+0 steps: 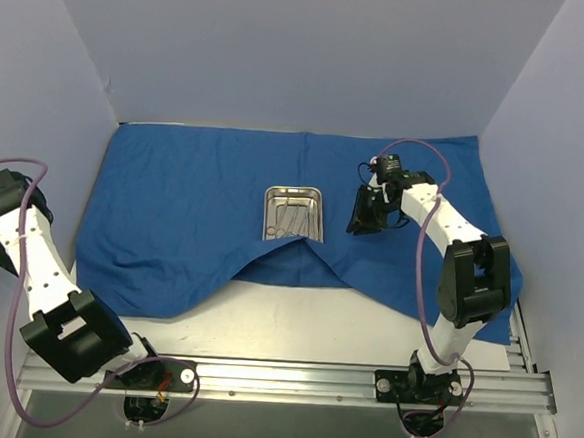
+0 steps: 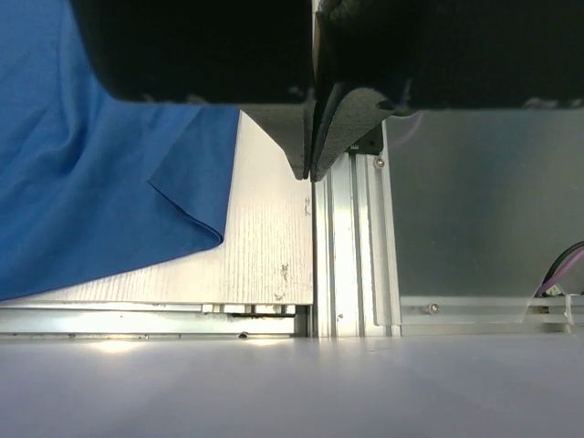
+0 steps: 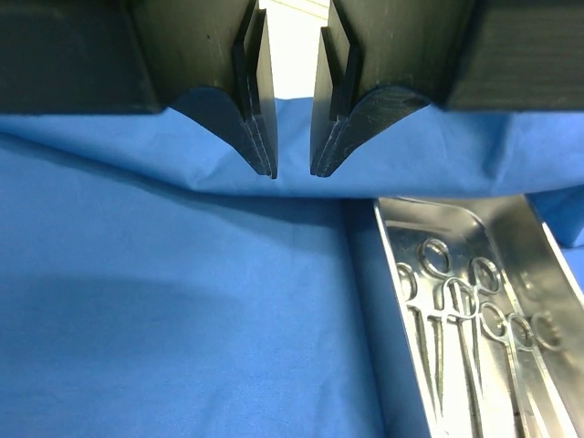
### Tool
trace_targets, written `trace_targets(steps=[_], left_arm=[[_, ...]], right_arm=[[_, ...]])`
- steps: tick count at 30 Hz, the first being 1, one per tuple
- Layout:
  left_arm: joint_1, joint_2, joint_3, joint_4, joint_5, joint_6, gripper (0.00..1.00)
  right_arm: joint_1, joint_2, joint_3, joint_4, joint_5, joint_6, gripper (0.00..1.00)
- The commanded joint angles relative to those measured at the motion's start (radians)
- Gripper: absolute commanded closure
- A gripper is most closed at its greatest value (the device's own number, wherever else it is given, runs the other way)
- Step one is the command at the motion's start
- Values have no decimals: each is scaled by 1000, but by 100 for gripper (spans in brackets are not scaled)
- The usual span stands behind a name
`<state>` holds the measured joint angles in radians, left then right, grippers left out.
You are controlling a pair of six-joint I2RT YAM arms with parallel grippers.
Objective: Open and lay out the surgical kit
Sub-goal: Open the surgical kit at the center of the board.
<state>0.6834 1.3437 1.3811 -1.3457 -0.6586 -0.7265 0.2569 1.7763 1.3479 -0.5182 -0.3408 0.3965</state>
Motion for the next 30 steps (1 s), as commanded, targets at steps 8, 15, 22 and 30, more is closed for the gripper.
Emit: trace_targets(steps=[8,15,22,30], left_arm=[[-301,11,-31,92,333,190,84],[-321,257,-60,168,585,194,98],[-331,420,-171,178,633,136,98],[-338,356,-250,-75,312,-51,98]], right_arm=[[-10,-115,-52,-32,28,-10,78],[-22,-126,-70,-8,31,8,78],[-30,-101,-69,14,14,15,78],[-30,-66,-85,59,-6,18,78]])
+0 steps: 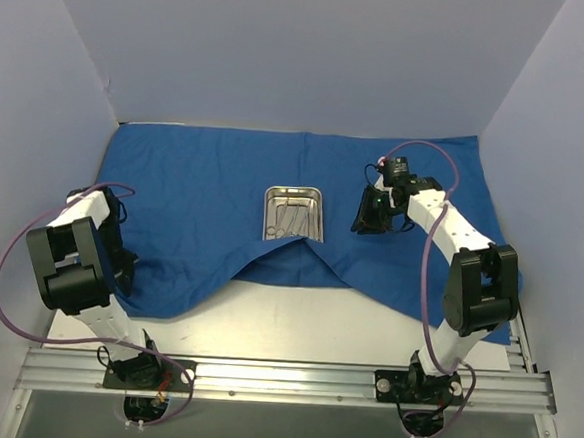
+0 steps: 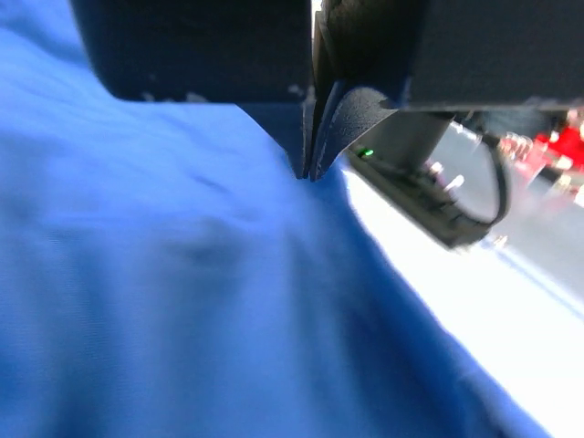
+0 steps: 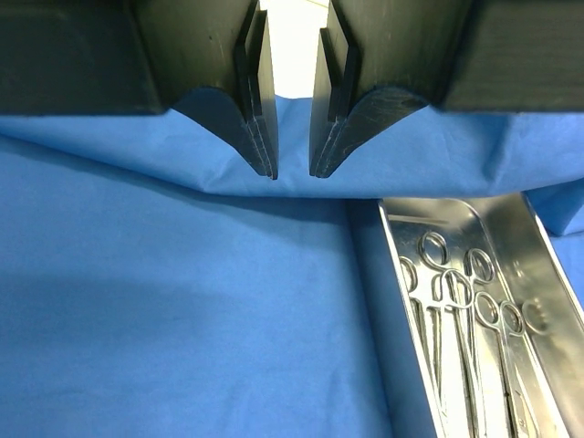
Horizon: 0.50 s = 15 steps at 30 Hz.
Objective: Open and lay out the surgical kit
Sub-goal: Open the surgical kit at the center of the board.
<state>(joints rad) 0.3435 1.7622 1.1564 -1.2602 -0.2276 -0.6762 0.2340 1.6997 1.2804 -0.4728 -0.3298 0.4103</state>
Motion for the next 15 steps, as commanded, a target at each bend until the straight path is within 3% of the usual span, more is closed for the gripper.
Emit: trace_targets(steps=[1,7,10,12,15], left_arm=[[17,-66,-30,-180,-128,-118,98],[107,-127,-18,-269,-159,-117,98],[94,-188,98,-265,-193,-102,98],[54,-234,211,-176,-101,45,98],[-27,-216,336,-52,60,104,98]], right_arm=[[-7,14,-23,19,-20,5,78],[-10,12,-39,23,-25,1,79],[-18,6,-36,11,-28,-5,79],[-24,12,-32,7,-35,-11,78],[-28,32,-10,-1,-43,-18,78]])
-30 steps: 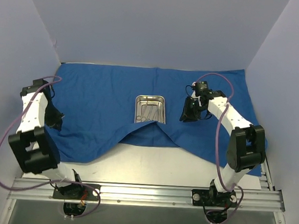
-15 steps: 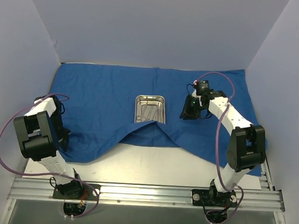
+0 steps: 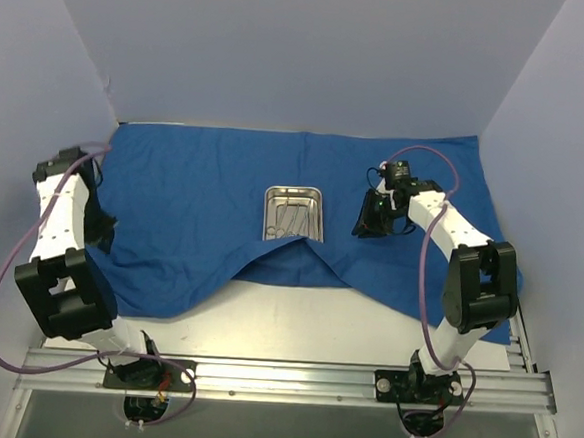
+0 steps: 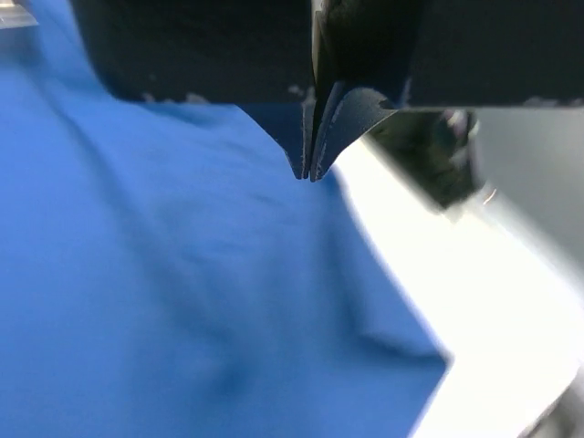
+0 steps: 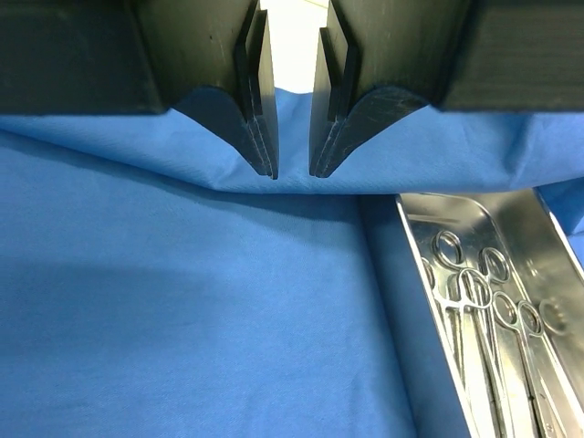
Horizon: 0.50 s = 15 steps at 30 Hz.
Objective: Open and lay out the surgical kit
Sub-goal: Open the surgical kit at the center of the board.
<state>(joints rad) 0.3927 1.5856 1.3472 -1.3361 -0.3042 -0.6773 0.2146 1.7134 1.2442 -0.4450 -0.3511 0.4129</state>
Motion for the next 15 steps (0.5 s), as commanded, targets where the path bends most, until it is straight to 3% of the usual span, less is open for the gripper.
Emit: trace_targets(steps=[1,6,10,15], left_arm=[[-107,-20,176,49,166,105,98],[-282,222,265,129,414,107,98],[-362,372,319,121,404,97,98],[-360,511,352,135,445,107,98]], right_arm=[[-9,37,34,-31,-29,-22,78],[-6,104,63,-55,-109,-36,78],[-4,133,90,-52,-112,-29,77],[20,186,147,-70,-164,-23,77]])
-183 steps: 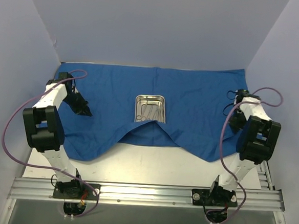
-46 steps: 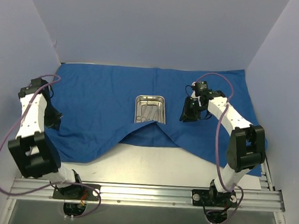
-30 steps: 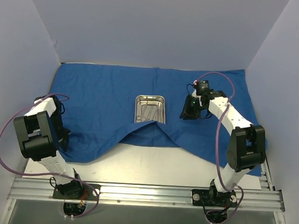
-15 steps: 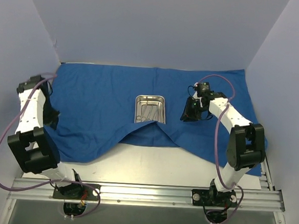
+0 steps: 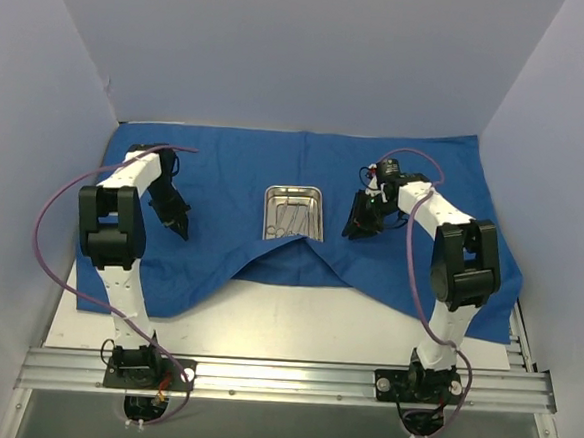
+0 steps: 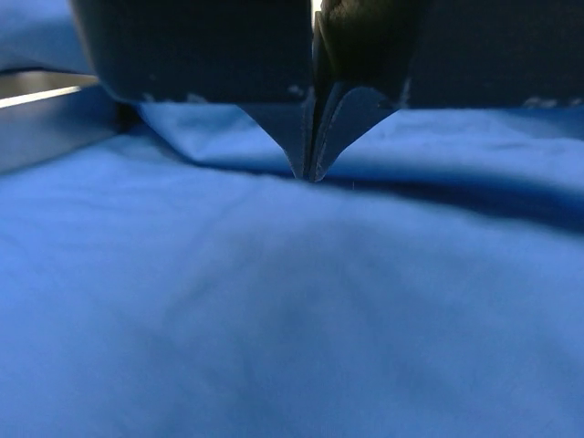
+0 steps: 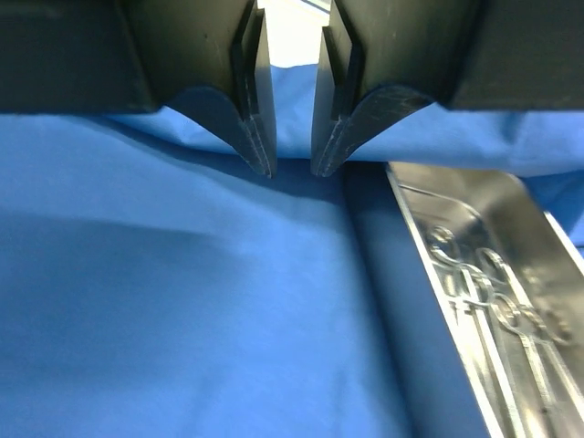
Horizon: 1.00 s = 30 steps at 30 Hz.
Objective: Open and lay out the surgical kit
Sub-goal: Open the surgical kit at the center of the board.
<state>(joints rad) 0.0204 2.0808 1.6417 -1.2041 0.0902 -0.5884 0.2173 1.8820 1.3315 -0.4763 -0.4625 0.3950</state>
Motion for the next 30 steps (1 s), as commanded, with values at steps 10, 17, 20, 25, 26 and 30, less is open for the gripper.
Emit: trace_targets(steps=[10,17,20,25,26,30], left_arm=[[10,108,70,-14,74,16,98],[10,113,21,-9,66,-8,98],[13,114,17,-15,46,-11,98],[27,113,-3,-22,8,-19,98],[30,113,-12,-22,5,-21,98],[38,116,-25,-22,-18,-7,98]], right_arm=[[86,97,93,-33,-77,25,75],[129,54,3,-42,-80,10,76],[142,6,-69,-41,-90,5,76],[177,-89,-195,-82,-116,-16,76],[186,-109,-256,-88,-119,-13,76],[186,-274,-398,-175,-99,-7,76]])
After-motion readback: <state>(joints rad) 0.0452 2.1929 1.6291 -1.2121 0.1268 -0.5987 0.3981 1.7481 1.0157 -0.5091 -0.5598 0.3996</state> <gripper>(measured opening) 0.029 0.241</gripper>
